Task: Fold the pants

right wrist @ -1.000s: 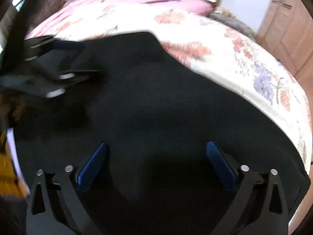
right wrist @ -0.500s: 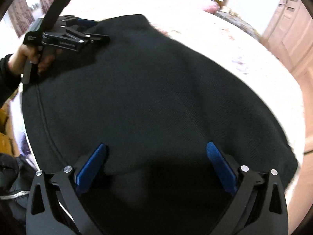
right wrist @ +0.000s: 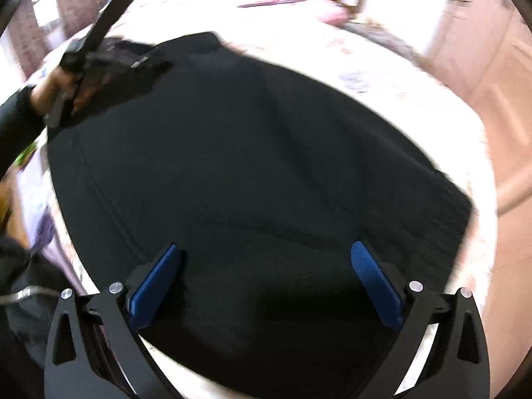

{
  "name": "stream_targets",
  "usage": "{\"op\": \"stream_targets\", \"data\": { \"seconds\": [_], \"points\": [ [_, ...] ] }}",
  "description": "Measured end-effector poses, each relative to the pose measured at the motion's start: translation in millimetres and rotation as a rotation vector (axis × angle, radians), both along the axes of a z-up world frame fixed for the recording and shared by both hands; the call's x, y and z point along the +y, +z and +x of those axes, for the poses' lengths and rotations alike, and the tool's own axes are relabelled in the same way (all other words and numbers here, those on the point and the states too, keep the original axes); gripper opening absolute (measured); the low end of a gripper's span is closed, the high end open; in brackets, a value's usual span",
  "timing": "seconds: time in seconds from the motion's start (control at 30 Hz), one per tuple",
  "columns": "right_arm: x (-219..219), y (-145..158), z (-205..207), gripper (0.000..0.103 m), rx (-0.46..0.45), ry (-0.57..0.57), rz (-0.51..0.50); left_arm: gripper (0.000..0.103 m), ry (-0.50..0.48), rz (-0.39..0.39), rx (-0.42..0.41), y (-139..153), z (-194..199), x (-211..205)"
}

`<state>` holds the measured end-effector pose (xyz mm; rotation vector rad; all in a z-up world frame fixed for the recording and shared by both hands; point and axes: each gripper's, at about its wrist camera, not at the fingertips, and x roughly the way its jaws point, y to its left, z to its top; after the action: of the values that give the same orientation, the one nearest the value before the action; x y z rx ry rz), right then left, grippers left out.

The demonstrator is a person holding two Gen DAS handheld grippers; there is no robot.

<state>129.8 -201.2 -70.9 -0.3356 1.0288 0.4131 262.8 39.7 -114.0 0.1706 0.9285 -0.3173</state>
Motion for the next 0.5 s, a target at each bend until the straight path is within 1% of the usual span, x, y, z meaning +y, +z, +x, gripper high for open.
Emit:
{"op": "stream_targets", "data": {
  "seconds": [0.07, 0.13, 0.17, 0.2, 0.27, 0.3, 0.33, 0.37, 0.4, 0.43, 0.5],
  "points": [
    [-6, 6, -10, 0.098, -0.023, -0.011, 0.037, 0.102, 0.001, 0.000, 0.000, 0, 0, 0],
    [-16, -11, -13, 0.099, 0.020, -0.037, 0.011, 0.102, 0.001, 0.000, -0.001, 0, 0, 0],
    [-21, -16, -15, 0.099, 0.019, -0.030, 0.055, 0.102, 0.001, 0.000, -0.001, 0, 0, 0],
    [-26, -16, -18, 0.099, 0.000, -0.026, 0.095, 0.102, 0.002, 0.004, -0.005, 0, 0, -1],
    [-24, -10, -22, 0.098, -0.021, -0.063, 0.059, 0.102, 0.027, 0.039, -0.015, 5, -3, -6],
    [-22, -3, -24, 0.098, -0.042, -0.090, 0.053, 0.099, 0.049, 0.053, -0.018, 10, -5, -8],
    [-22, 7, -24, 0.098, -0.066, -0.103, 0.088, 0.097, 0.060, 0.037, -0.034, 21, -10, -12],
    [-24, 12, -27, 0.098, -0.080, -0.106, 0.130, 0.097, 0.044, -0.016, -0.053, 34, -15, -17],
    [-25, 20, -27, 0.098, -0.096, -0.108, 0.194, 0.097, 0.017, -0.065, -0.067, 46, -20, -25],
    [-23, 23, -25, 0.098, -0.100, -0.111, 0.219, 0.098, -0.032, -0.095, -0.078, 58, -26, -43],
    [-14, 20, -18, 0.098, -0.092, -0.099, 0.210, 0.098, -0.140, -0.080, -0.083, 69, -33, -84]
  ]
}}
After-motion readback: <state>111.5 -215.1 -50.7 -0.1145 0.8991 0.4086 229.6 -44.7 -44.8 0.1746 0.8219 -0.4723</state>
